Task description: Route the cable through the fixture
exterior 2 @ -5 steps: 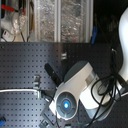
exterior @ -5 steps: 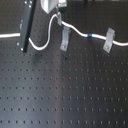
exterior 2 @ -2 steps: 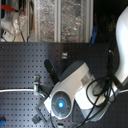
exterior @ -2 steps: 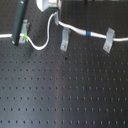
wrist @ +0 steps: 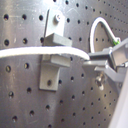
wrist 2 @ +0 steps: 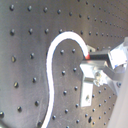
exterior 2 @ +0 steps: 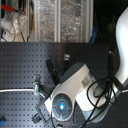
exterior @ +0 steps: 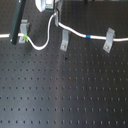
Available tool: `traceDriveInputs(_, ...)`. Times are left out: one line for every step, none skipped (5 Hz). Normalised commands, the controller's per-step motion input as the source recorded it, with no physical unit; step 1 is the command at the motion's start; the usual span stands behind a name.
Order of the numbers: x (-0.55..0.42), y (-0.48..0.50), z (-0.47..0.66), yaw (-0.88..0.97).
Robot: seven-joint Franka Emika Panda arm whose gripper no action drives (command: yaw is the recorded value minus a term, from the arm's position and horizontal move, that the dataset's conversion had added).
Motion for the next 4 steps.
traceDriveInputs(0.0,0.0,0.01,0.0)
traceDriveInputs(-0.048,0.037,0.62,-0.04)
traceDriveInputs(0.0,0.0,0.1,0.0)
traceDriveInputs(-0.115,0.061,0.75,0.0)
